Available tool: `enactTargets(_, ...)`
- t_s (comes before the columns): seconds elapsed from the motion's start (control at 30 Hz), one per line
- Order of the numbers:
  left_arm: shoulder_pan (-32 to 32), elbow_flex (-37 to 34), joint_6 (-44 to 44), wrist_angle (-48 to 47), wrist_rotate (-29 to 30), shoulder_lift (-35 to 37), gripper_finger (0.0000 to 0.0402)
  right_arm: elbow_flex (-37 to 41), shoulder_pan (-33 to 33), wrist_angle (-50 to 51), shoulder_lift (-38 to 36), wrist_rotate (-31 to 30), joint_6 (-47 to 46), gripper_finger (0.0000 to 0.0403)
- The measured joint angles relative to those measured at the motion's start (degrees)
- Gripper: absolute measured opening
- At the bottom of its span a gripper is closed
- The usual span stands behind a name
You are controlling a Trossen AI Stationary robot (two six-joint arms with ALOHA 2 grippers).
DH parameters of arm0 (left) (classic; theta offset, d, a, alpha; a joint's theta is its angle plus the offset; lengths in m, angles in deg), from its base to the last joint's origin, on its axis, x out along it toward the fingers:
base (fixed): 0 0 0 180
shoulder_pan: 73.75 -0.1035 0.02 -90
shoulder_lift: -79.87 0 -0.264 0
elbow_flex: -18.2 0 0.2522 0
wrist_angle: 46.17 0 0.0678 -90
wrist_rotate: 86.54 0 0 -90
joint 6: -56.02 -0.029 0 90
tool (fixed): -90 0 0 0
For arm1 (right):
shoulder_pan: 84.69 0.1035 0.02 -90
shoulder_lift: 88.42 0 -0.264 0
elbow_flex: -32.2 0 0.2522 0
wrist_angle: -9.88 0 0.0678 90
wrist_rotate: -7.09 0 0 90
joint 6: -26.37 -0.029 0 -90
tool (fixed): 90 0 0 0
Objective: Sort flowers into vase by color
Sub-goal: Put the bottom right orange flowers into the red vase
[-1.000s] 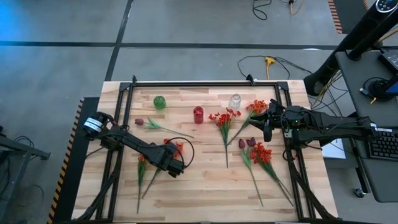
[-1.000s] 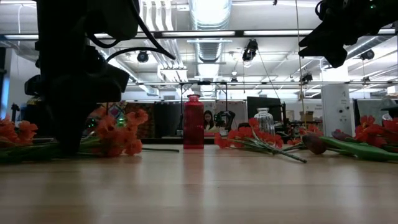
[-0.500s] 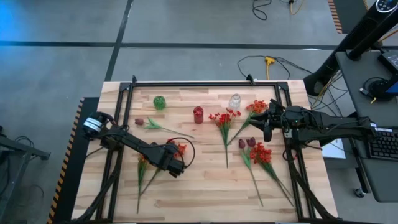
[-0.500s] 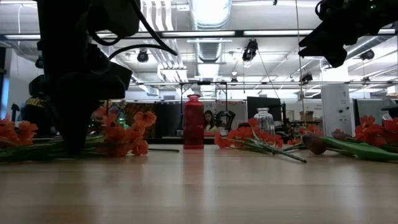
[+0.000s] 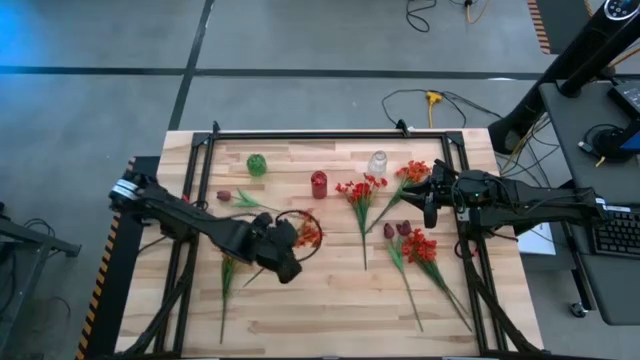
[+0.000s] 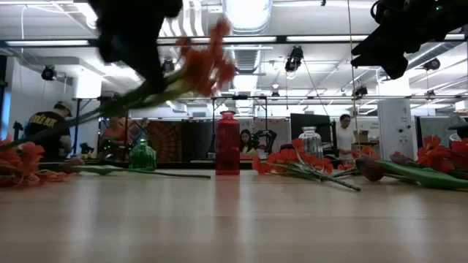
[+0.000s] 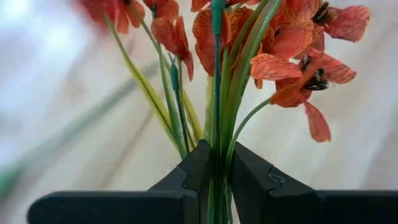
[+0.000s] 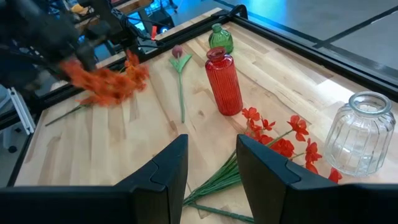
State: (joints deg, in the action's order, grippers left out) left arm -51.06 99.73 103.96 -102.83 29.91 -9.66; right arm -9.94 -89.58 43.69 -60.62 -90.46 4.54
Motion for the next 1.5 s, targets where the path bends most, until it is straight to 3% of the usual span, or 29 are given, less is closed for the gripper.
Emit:
enactTargets(0.33, -0.3, -4.4, -42.8, 31.3, 1.5, 10.8, 0.0038, 0.0, 0.0, 0.0, 0.0, 0.0, 0.0, 0.0128)
enactTargets(0.5, -3.0, -8.7, -55.0, 45.0, -0.8, 13.1, 0.0038, 0.0, 0.0, -0.1, 0.0, 0.0, 0.0, 0.0128)
enactTargets(0.73, -9.7, -16.6, -59.1, 64.8, -10.5, 13.6, 0.0038, 0.0, 0.0, -0.2, 0.0, 0.0, 0.3, 0.0128)
enactTargets(1.03, -17.4, -25.0, -59.3, 88.6, -10.9, 13.6, 0.0038, 0.0, 0.0, -1.1, 0.0, 0.0, 0.8, 0.0128)
enactTargets(1.3, -23.7, -25.2, -58.3, 93.9, -10.5, 13.5, 0.0038, 0.0, 0.0, -1.1, 0.0, 0.0, 0.9, 0.0128)
enactTargets(1.5, -26.9, -19.3, -57.4, 80.8, -10.5, 13.8, 0.0038, 0.0, 0.0, -1.1, 0.0, 0.0, 0.9, 0.0128)
